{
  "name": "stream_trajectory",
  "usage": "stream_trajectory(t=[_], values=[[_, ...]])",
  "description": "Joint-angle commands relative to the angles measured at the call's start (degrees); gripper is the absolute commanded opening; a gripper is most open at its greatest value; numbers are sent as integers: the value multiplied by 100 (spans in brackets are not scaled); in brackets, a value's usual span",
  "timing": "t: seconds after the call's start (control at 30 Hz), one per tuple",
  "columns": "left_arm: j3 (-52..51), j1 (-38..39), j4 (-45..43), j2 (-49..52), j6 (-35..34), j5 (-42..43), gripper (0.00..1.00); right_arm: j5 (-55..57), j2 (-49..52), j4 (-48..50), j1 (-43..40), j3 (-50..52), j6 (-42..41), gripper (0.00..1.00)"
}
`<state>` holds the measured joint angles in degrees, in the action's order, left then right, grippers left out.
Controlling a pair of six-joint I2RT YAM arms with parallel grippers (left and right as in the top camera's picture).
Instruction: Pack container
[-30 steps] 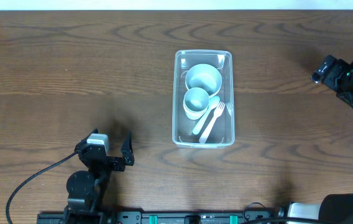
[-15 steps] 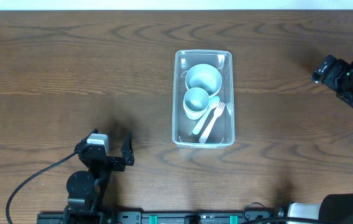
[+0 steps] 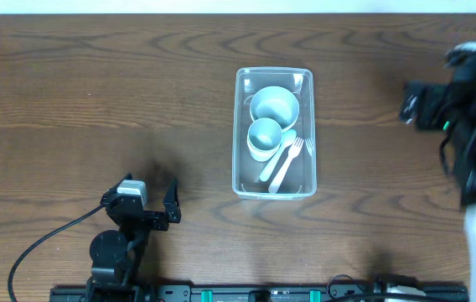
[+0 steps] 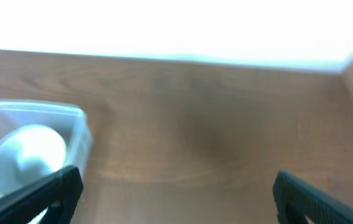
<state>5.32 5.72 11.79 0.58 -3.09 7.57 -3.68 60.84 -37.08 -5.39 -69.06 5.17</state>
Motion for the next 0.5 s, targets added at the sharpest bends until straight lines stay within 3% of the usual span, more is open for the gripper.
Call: stream_trajectory(t=[0.0,0.47], values=[[-149,-28,31,-35,50,59,98,-111,-833,369,249,951,560,99],[-149,-28,31,-35,50,59,98,-632,-4402,981,289,4682,474,99]])
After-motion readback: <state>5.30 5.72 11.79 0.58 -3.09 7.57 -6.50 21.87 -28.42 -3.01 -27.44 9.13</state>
